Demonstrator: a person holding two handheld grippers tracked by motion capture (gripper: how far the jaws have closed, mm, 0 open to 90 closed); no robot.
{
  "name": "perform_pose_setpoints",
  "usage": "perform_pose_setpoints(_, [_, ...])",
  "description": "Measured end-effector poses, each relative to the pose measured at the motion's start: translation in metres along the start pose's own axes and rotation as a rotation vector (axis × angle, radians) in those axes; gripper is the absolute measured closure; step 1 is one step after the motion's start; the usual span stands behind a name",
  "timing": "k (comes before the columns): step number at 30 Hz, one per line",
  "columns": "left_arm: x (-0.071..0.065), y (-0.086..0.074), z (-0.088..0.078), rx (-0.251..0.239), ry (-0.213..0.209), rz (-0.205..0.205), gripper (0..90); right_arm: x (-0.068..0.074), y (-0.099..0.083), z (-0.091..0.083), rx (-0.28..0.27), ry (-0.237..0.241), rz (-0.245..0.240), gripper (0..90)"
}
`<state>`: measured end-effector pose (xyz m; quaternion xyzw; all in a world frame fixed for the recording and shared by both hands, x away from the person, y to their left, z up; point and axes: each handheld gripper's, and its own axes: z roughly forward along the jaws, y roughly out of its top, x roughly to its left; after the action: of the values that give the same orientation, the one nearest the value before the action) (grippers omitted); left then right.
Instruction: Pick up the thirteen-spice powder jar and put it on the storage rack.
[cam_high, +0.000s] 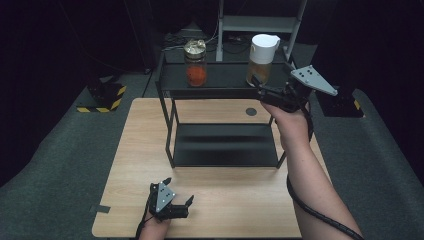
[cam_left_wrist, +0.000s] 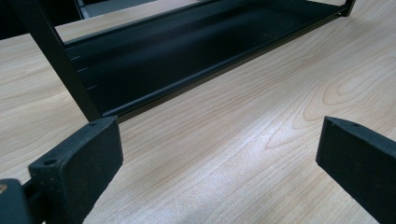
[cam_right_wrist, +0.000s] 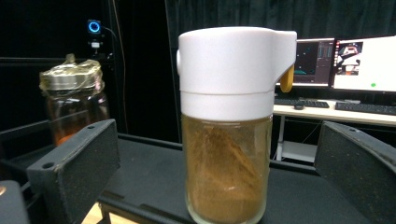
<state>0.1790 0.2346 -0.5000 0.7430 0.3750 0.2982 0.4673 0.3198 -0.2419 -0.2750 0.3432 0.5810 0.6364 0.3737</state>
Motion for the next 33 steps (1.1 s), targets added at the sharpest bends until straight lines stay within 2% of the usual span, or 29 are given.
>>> perform_pose_setpoints(12, [0.001, 0.001, 0.001, 0.007, -0.001, -0.003, 0.8, 0.004, -0.008, -0.027, -0.002, 0.017, -0.034, 0.0])
perform_pose_setpoints(17, [-0.002, 0.002, 0.002, 0.007, 0.003, 0.011, 0.8, 0.005, -0.012, -0.036, 0.004, 0.023, -0.051, 0.0])
perform_pose_setpoints(19, [-0.003, 0.002, 0.002, 0.01, 0.007, 0.019, 0.8, 0.007, -0.016, -0.045, 0.003, 0.03, -0.078, 0.0])
perform_pose_setpoints(25, [-0.003, 0.001, 0.001, 0.003, 0.011, 0.012, 0.8, 0.012, -0.026, -0.06, -0.004, 0.046, -0.104, 0.0])
perform_pose_setpoints(33, [-0.008, -0.003, -0.001, -0.017, 0.022, 0.037, 0.8, 0.016, -0.042, -0.077, 0.012, 0.047, -0.134, 0.0])
